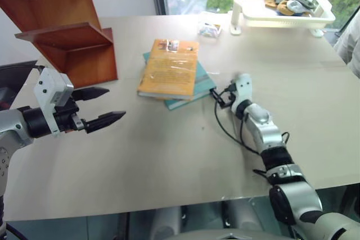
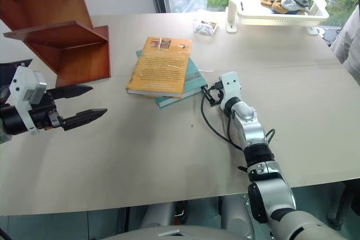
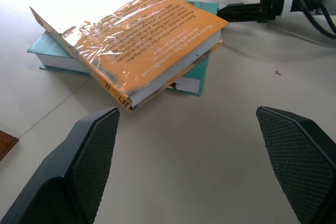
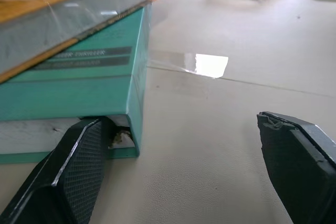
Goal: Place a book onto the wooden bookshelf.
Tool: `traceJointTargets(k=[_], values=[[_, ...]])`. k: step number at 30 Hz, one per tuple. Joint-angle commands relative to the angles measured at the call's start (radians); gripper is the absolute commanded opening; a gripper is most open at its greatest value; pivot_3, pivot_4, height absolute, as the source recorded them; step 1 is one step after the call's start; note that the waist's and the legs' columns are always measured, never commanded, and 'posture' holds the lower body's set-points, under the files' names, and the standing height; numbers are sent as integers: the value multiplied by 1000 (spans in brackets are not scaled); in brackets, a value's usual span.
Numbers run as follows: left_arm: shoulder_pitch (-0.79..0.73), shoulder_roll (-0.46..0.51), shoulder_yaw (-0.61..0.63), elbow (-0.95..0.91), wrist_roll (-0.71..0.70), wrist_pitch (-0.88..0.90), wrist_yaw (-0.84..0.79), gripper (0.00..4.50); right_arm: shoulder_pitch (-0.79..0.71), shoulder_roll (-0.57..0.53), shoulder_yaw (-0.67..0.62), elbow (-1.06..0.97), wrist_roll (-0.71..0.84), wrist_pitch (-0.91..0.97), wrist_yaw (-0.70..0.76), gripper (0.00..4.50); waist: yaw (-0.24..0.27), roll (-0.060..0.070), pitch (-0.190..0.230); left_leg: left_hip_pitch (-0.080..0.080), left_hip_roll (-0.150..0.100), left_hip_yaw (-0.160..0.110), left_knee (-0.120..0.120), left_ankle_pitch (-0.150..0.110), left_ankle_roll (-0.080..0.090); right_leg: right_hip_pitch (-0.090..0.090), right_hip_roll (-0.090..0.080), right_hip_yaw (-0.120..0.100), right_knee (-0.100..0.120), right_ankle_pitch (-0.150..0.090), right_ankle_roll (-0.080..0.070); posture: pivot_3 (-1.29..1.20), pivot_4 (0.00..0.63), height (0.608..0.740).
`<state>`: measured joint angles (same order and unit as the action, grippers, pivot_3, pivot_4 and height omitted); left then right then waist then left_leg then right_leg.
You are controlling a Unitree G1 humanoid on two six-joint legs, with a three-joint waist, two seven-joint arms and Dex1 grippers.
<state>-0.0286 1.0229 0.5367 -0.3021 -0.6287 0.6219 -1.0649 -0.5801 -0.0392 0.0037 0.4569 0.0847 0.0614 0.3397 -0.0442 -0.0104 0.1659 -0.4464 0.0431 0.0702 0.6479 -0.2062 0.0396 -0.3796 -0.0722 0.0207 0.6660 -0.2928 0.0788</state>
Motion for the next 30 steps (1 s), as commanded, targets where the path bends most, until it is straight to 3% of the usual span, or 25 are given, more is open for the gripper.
traceJointTargets(k=[1, 13, 17, 23, 24, 30], values=[[-17, 13, 1, -7, 4, -20, -1, 4402, 14, 26, 26, -58, 27, -7, 35, 4500, -1, 0, 0, 0, 0, 0, 0, 0, 0, 0, 0, 0, 0, 0, 0, 0, 150, 740], [-21, 7, -12, -6, 10, -24, 3, 4402, -27, 18, 42, 8, 40, 19, 105, 4500, 0, 0, 0, 0, 1, 0, 0, 0, 0, 0, 0, 0, 0, 0, 0, 0, 150, 740], [-15, 5, -8, -7, 11, -28, 3, 4500, -36, 10, 47, 24, 38, 3, 121, 3237, 0, 0, 0, 0, 1, 0, 0, 0, 0, 0, 0, 0, 0, 0, 0, 0, 150, 740], [-4, 0, -3, -9, 12, -33, 5, 4500, -51, 8, 64, 60, 26, -22, 147, 260, 0, 0, 0, 0, 1, 0, 0, 0, 0, 0, 0, 0, 0, 0, 0, 0, 150, 740], [-5, 0, -4, -8, 12, -33, 5, 4500, -57, 10, 65, 68, 25, -24, 148, 57, -1, 0, 0, 0, 1, 0, 0, 0, 0, 0, 0, 0, 0, 0, 0, 0, 150, 740], [-1, -1, -4, -8, 14, -36, 2, 4500, -41, 0, 65, 27, 49, 20, 188, 57, -1, 0, 0, 0, 1, 0, 0, 0, 0, 0, 0, 0, 1, 0, 0, 0, 150, 740]])
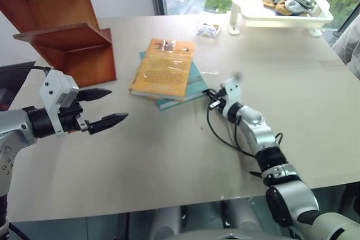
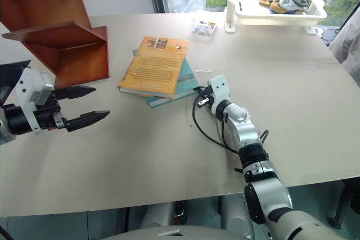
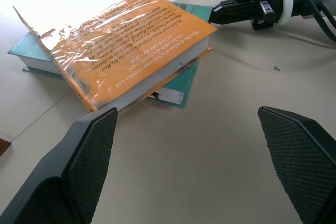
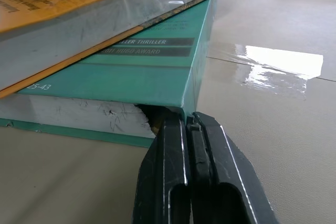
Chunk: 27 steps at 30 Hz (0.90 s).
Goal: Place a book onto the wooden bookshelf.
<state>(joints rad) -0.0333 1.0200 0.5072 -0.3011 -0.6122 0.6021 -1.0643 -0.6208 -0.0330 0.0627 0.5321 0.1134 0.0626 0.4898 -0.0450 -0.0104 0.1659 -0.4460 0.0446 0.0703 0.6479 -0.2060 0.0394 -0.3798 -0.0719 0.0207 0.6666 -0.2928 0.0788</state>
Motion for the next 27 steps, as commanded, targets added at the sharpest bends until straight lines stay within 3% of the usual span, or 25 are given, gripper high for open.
traceJointTargets(k=[1, 4, 9, 19, 22, 27], values=[[7, 0, 26, -10, -1, -17, 2, 4500, 7, -13, 7, -55, 21, 21, 45, 57, 0, 0, 0, 0, 0, 0, 0, 0, 0, 0, 0, 0, 0, 0, 0, 0, 150, 740], [10, -1, 24, -8, 0, -19, 1, 4500, 25, -27, 5, -85, 24, 32, 62, 57, 1, 0, 0, 0, 0, 0, 0, 0, 0, 0, 0, 0, 0, 0, 0, 0, 150, 740], [2, 2, 14, -2, -1, -21, -3, 4500, 95, -63, -18, -298, 127, 231, 113, 57, 5, 0, 0, 0, 1, 0, 0, 0, 0, 0, 0, 0, 0, 0, 0, 0, 150, 740], [-17, 6, -14, 17, -1, -26, -17, 4500, 387, -370, -22, -762, 282, 509, 318, 57, 10, 0, 0, -1, 1, 0, 0, -2, 3, 0, 0, 0, -1, 0, 0, 0, 150, 740], [-21, 11, -19, 25, -1, -28, -27, 4500, 472, -470, -57, -834, 342, 511, 402, 57, 9, 0, 0, -1, 1, 0, 0, -2, 4, 0, 0, 0, -2, 0, 0, 0, 150, 740], [-75, 21, -69, 69, 12, -43, -46, 4500, 592, -639, -117, -826, 362, 359, 607, 57, 18, -1, 0, 0, 0, 0, 1, -3, 5, 1, 0, 0, -2, 0, 0, 0, 150, 740]])
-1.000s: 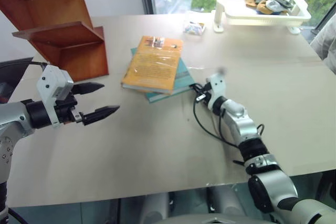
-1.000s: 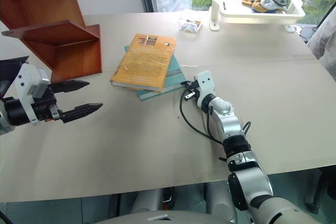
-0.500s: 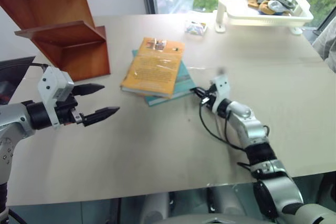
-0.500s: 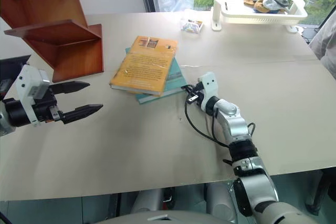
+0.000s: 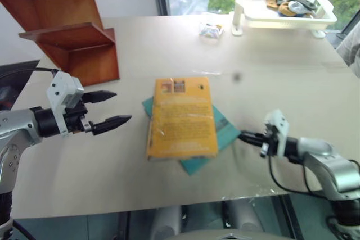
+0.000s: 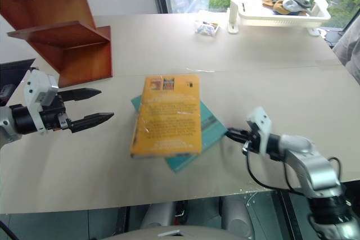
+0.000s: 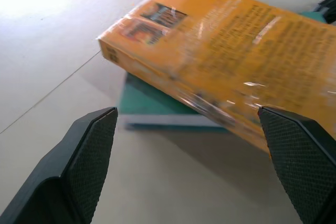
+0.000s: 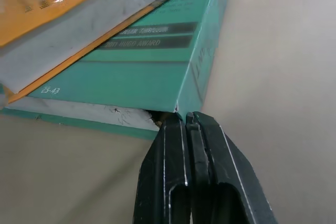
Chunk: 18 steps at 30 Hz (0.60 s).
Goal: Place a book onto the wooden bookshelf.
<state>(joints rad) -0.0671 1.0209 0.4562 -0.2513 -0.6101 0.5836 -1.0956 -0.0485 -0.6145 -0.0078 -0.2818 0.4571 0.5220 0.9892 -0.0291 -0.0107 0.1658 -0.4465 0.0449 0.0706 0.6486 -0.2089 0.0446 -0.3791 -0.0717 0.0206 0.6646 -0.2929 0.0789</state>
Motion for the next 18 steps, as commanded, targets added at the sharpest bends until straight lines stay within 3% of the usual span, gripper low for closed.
traceJointTargets(k=[1, 6, 7, 9, 12, 13, 18], values=[[-55, 20, -30, 28, 12, -29, -18, 4500, 26, -78, -48, 8, 10, -134, 133, 57, 4, 0, 0, 0, 0, 0, 0, 0, 0, 0, 0, 0, 0, 0, 0, 0, 150, 740], [-92, 22, -62, 53, 22, -40, -32, 4500, 18, -108, -40, 81, -22, -221, 165, 57, 7, -1, 0, 1, -1, 0, 1, 0, 0, 0, 1, 1, 0, 0, 0, 0, 150, 740], [-93, 22, -62, 54, 22, -41, -34, 4500, 18, -106, -41, 86, -28, -231, 158, 623, 9, -1, 0, 1, -1, 0, 1, 0, 0, 0, 1, 1, 1, 0, 0, 0, 150, 740], [-93, 23, -63, 56, 24, -42, -39, 4500, 10, -81, -51, 109, -67, -278, 99, 1129, 13, -1, 0, 0, -1, 0, 1, 0, 0, 0, 1, 1, 1, 0, 0, 0, 150, 740], [-93, 23, -64, 57, 26, -42, -45, 4500, 11, -64, -55, 112, -38, -253, 89, 2379, 17, -1, 0, 0, -1, 0, 1, 0, 0, 0, 1, 1, 1, 0, 0, 0, 150, 740], [-92, 23, -63, 56, 25, -40, -47, 4500, 15, -62, -60, 107, -32, -243, 81, 2594, 17, -1, 0, 0, -1, 0, 2, 0, 0, 0, 1, 1, 1, 0, 0, 0, 150, 740], [-89, 24, -63, 52, 22, -32, -56, 4500, 52, -107, -106, 86, 12, -227, 120, 2594, 19, -1, 0, 0, -1, 0, 2, 0, 0, 0, 1, 1, 1, 0, 0, 0, 150, 740]])
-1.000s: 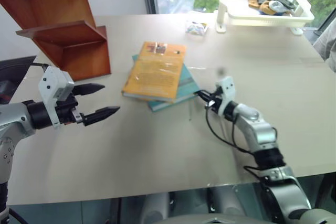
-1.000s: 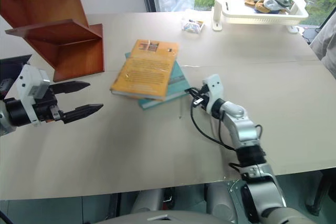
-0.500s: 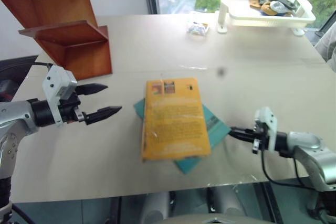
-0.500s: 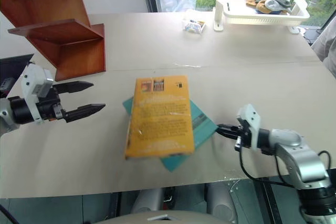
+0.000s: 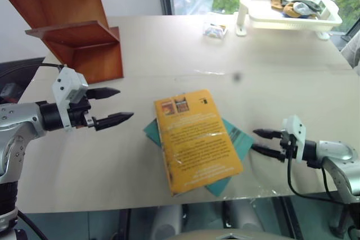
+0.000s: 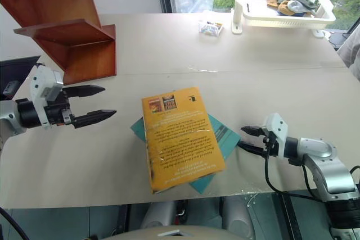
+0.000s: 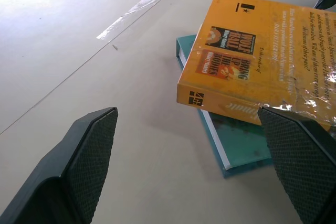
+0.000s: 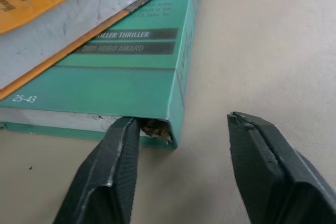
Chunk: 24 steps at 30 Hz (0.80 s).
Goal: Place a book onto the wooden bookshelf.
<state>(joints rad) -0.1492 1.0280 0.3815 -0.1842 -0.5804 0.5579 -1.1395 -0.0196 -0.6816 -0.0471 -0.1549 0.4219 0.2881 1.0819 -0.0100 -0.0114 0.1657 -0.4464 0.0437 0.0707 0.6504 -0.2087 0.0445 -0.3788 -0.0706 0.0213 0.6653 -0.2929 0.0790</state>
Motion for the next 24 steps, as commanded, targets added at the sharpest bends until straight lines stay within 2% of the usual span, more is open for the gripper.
traceJointTargets(k=[1, 6, 11, 17, 24], values=[[-5, 17, 12, -16, -9, -5, -14, 4500, 33, -54, -79, -45, 58, 12, 40, 2594, 1, 0, 0, 0, 0, 0, 0, 0, 0, 0, 0, 0, 0, 0, 0, 0, 150, 740], [-5, 13, 4, -16, -9, 0, -21, 4500, 95, -145, -142, -87, 144, 66, 126, 2594, 1, 0, 0, 0, 0, 0, 0, 0, 0, 0, 0, 0, 0, 0, 0, 0, 150, 740], [9, 26, 5, -24, -39, 39, -55, 4500, 125, -217, -204, -104, 148, 29, 181, 2594, -1, 0, 0, 0, 0, 0, 0, 0, 0, 0, 0, 0, 0, 0, 0, 0, 150, 740], [131, 85, -3, -88, -58, 103, -146, 4500, 69, -170, -167, -162, 137, -3, 123, 2594, -3, 0, 0, 1, 3, 0, 1, 0, 0, 0, 0, 0, 0, 0, 0, 0, 150, 740], [156, 86, -1, -128, -78, 125, -165, 4500, 36, -106, -60, -260, 133, 21, 74, 2594, 3, -1, -1, 0, 3, -1, 1, 0, 0, 0, 0, 0, 0, 0, 0, 0, 150, 740]])
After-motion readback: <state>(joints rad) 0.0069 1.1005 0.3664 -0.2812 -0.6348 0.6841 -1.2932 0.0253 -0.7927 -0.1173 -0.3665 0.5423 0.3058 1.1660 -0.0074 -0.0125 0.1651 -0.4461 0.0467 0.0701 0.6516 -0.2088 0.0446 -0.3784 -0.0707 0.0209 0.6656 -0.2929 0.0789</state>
